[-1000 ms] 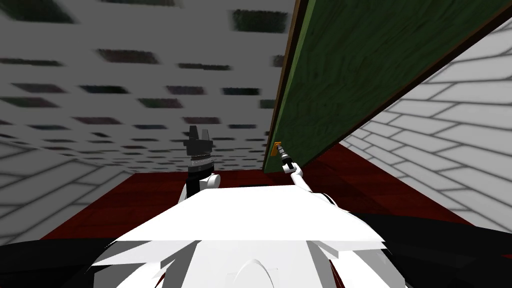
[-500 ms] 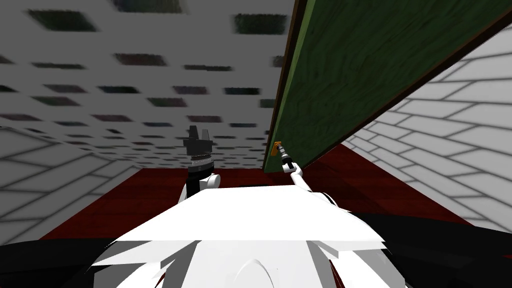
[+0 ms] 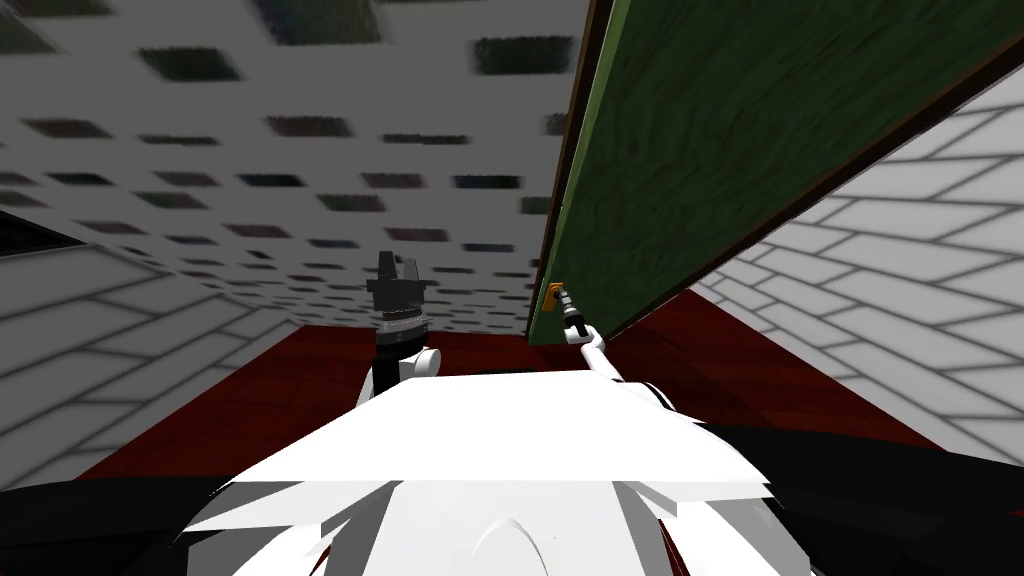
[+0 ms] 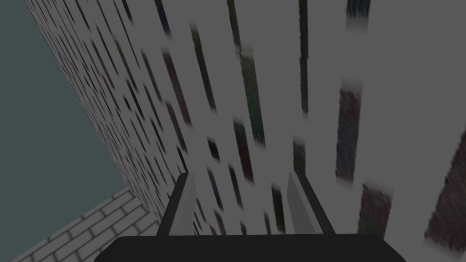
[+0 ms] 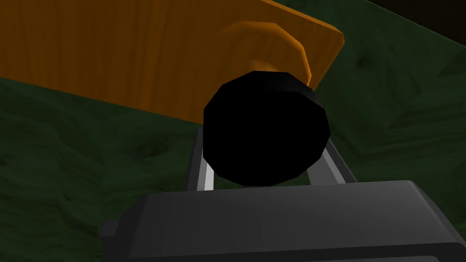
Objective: Pull the door open
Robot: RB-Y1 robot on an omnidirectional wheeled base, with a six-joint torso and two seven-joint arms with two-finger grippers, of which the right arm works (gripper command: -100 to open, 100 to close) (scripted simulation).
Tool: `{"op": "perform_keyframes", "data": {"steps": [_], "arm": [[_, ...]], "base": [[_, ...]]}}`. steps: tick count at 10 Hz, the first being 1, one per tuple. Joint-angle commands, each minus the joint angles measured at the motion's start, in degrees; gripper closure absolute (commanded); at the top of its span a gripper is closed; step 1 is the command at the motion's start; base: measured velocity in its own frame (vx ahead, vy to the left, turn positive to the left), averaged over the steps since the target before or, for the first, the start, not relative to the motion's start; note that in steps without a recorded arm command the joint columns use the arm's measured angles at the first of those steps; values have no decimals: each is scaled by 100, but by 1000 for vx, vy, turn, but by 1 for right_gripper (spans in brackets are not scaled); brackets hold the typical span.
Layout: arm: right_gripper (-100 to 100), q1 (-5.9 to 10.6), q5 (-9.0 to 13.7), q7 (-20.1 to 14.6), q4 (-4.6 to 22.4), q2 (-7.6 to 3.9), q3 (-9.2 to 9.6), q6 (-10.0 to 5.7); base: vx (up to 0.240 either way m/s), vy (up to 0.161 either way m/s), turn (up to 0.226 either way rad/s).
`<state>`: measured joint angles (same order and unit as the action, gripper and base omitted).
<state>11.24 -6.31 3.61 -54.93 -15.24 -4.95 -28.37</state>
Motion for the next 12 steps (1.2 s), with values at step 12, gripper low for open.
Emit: {"op": "perform_keyframes", "data": {"steps": [12], "arm": [[100, 211, 1414, -1755, 218, 11, 256, 26]], "base": [[-65, -41, 92]]}}
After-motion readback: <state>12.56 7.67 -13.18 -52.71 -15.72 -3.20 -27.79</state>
